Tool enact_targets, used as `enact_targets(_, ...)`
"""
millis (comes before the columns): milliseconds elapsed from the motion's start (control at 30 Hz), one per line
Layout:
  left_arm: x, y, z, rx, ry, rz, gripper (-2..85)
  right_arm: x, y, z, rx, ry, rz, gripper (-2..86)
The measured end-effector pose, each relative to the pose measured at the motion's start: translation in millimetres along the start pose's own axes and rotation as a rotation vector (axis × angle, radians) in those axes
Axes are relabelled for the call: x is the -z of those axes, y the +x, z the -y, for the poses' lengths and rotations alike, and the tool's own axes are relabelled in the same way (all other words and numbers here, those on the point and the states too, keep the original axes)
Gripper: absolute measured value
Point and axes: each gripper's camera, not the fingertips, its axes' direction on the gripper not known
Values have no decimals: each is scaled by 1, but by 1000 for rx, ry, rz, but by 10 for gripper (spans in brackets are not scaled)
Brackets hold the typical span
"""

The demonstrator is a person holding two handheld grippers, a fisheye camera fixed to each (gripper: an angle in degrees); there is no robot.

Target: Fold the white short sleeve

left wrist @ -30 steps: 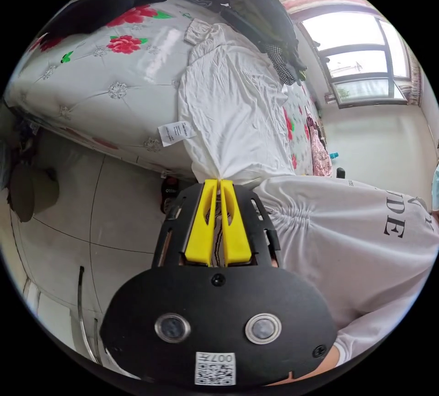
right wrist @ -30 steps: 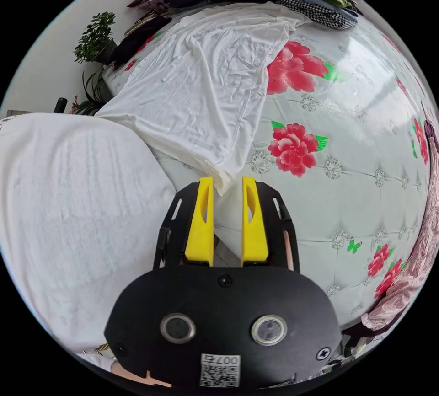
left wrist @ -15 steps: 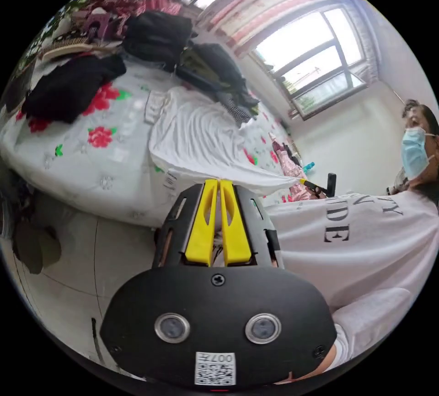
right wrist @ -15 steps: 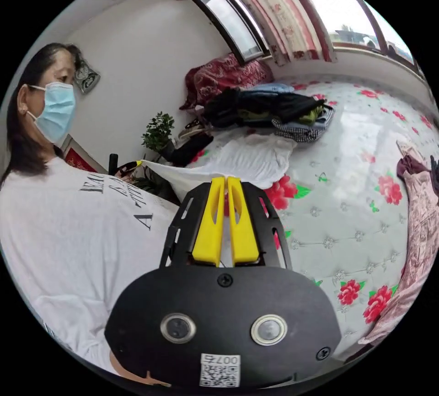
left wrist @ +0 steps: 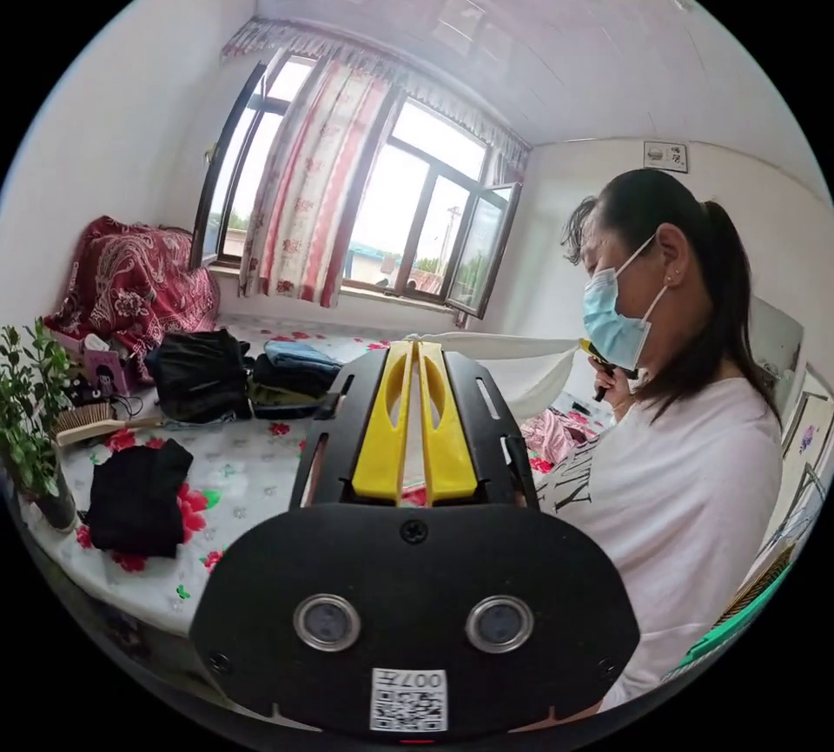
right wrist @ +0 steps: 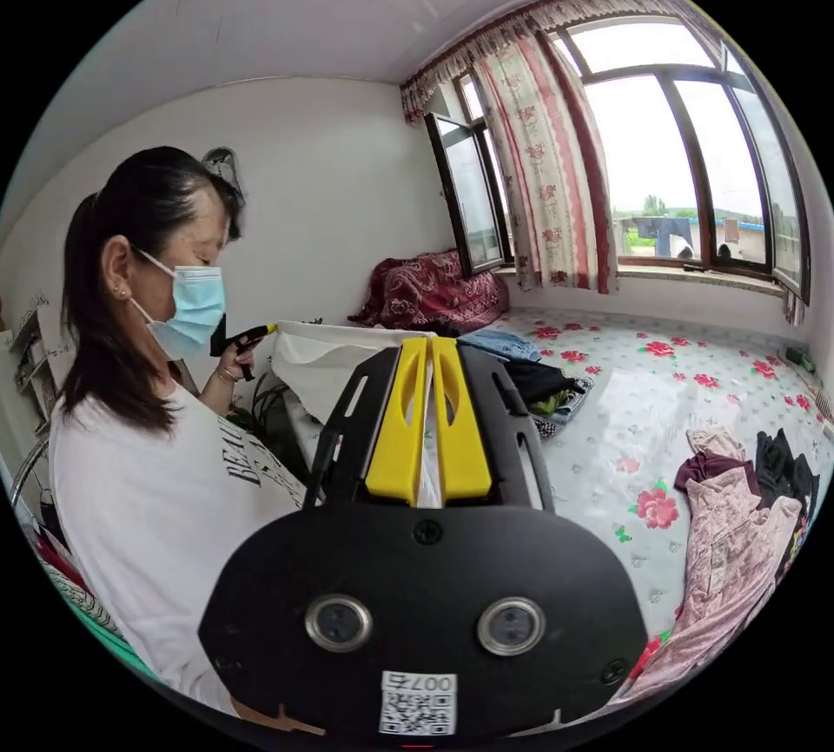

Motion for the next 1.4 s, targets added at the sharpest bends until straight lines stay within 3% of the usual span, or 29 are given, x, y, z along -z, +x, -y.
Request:
enact_targets(133,-102,-87,24,161,-154,-123,-9,-81,87,17,-155,-185,-23,-3)
enact_targets(300,-174,-142,79,265,-206,-166,-10,-108,145,68,-264,-119,-27,-2)
enact_targets(433,-145,-126,141,198,-56,-223,-10,-62,113,118,-123,62,-7,-2)
enact_targets(667,-63,-49,156,-106,23,-223,-10,9,35,120,150,127,-14,-2)
enact_targets(800,-39,-23,111,-166,-15,-211,-10,20,0,79,252,75,-18,-2)
enact_targets(967,-60,-23,20,-68,-171,-198,-9,-21,3,-6,144,-141,-44,-3)
enact_targets(1067,-90,-36,-57,76,-312,-192,-10,-68,27,-78,-36,-351,-81,-3)
enact_targets(1133,-118,-54,-126,279,-435,-198,-10,-103,58,-139,-256,-479,-37,-3)
enact_targets(1233,-142,-71,-196,503,-522,-224,-10,-130,87,-202,-485,-541,17,-3)
enact_targets(1400,-160,-87,-224,608,-552,-240,-9,-156,110,-228,-617,-573,92,-3)
